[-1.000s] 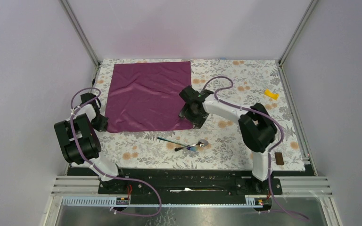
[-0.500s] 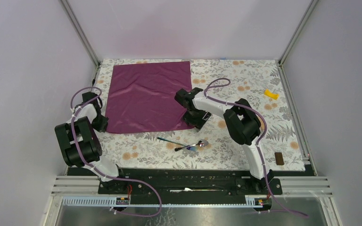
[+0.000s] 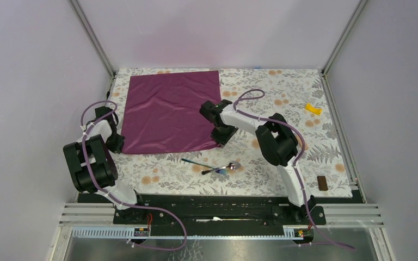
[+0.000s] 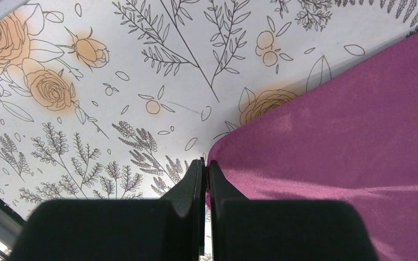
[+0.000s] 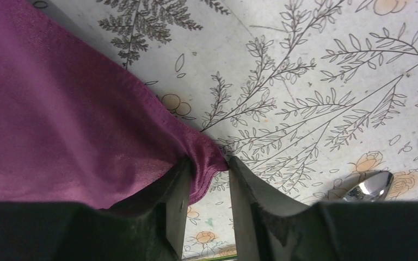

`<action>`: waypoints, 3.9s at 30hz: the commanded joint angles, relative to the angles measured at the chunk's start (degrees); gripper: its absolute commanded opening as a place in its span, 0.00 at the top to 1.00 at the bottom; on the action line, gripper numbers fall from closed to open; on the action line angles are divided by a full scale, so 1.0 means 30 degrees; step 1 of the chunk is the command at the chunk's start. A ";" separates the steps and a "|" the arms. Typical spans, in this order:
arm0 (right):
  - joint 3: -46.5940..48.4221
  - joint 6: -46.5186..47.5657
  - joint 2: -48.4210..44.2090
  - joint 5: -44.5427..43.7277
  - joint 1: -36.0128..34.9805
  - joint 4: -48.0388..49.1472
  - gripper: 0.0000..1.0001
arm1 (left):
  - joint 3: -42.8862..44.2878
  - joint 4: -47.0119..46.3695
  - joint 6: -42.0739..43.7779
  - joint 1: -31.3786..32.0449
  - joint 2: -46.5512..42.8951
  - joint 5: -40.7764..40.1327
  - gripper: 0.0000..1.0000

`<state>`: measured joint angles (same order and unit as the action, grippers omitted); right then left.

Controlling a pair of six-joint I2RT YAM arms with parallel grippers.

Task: Fold the napkin into a case and place the utensils inside
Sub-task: Pick up the flattened napkin from the center of the board, then fold and flatten the napkin at the center of the board.

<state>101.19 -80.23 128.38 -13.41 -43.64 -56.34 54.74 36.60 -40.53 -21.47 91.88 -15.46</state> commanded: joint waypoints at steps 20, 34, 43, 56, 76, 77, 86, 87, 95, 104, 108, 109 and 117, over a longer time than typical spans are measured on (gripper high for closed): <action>-0.6723 0.1519 -0.7440 -0.4128 -0.1655 0.5671 1.00 | 0.1102 0.1149 0.0680 -0.0114 -0.3442 -0.0462 1.00; -0.9568 0.7549 -1.3201 -0.3809 -0.3296 1.0325 1.00 | 0.3423 0.4015 0.1667 -0.0928 -1.0060 -0.1096 1.00; -0.8358 1.3075 -1.8849 -0.4584 -0.5479 1.3599 1.00 | 1.0147 0.4762 0.1717 -0.0935 -1.3233 -0.0201 1.00; -0.2341 1.5014 -1.6455 -0.4248 -0.1074 1.2532 1.00 | 1.2775 -0.3537 0.0715 -0.0929 -1.0249 0.3218 1.00; 1.0822 1.6195 0.0513 0.0294 0.5424 1.3975 1.00 | 1.0210 -1.6033 0.0487 0.1250 0.2267 0.6801 1.00; 1.1109 1.6191 0.1022 0.0579 0.5587 1.4176 1.00 | 1.0198 -1.6422 0.0454 0.1252 0.2508 0.6701 1.00; 1.1629 1.6363 0.3229 0.2087 0.5962 1.6074 1.00 | 1.0246 -1.7098 0.0700 0.1269 0.4504 0.6776 1.00; 1.1371 1.6355 0.3196 0.2293 0.5940 1.6273 1.00 | 1.0169 -1.6921 0.0546 0.1284 0.4590 0.6661 1.00; 0.6931 1.6245 0.1741 0.5278 0.5933 1.7595 1.00 | 0.9709 -1.3052 0.0707 0.1160 0.5442 0.5585 1.00; 0.1583 1.5856 0.0033 0.8232 0.5771 1.9789 1.00 | 0.7891 -1.0476 0.0751 0.0212 0.5439 0.6452 1.00; -0.0559 1.5594 -0.0557 0.8593 0.5631 2.0631 1.00 | 0.7441 -0.8554 0.0564 0.0064 0.5747 0.6501 1.00; -0.1073 1.5538 -0.0771 0.8622 0.5591 2.0830 1.00 | 0.7318 -0.8228 0.0537 0.0064 0.5895 0.6681 1.00; -0.3846 1.5498 -0.1635 0.9313 0.5376 2.1973 1.00 | 0.6449 -0.5148 0.0003 -0.0025 0.6527 0.6899 1.00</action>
<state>92.33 -33.50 127.96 11.92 -26.55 5.06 75.11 16.29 -39.75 -21.28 111.00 4.67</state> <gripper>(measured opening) 0.019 0.032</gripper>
